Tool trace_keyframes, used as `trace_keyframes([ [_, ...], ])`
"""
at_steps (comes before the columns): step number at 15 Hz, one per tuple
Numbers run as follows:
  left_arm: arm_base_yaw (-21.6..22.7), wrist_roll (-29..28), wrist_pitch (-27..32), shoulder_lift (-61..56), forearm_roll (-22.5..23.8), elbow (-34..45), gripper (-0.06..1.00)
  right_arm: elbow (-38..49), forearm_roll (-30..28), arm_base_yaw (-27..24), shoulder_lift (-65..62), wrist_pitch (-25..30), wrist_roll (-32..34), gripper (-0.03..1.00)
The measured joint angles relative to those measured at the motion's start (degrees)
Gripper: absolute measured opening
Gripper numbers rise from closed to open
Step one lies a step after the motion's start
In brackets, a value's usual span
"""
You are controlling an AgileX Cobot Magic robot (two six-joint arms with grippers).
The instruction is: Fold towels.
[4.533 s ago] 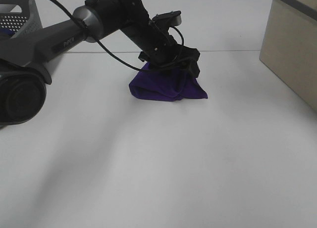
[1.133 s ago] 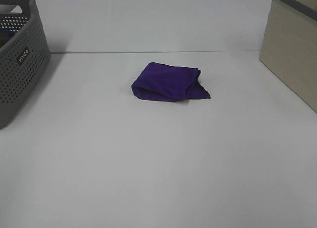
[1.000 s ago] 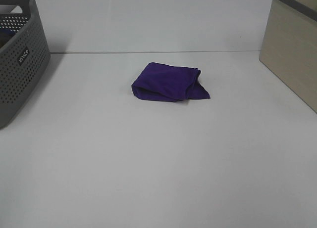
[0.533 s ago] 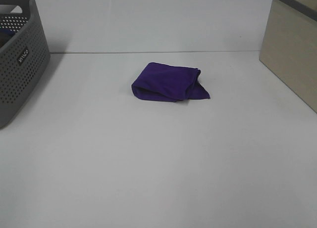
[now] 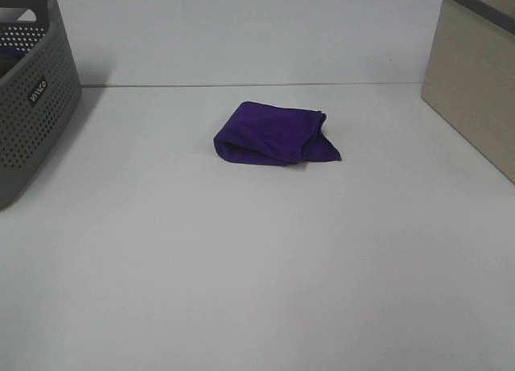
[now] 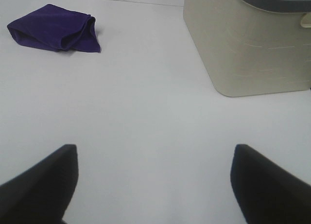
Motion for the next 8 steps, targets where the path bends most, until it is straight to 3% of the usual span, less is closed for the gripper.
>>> trace_keyframes([
  [8,0.00,0.00,0.00,0.00,-0.17,0.00,0.74,0.00,0.00,0.00,0.00,0.00,0.17,0.83],
])
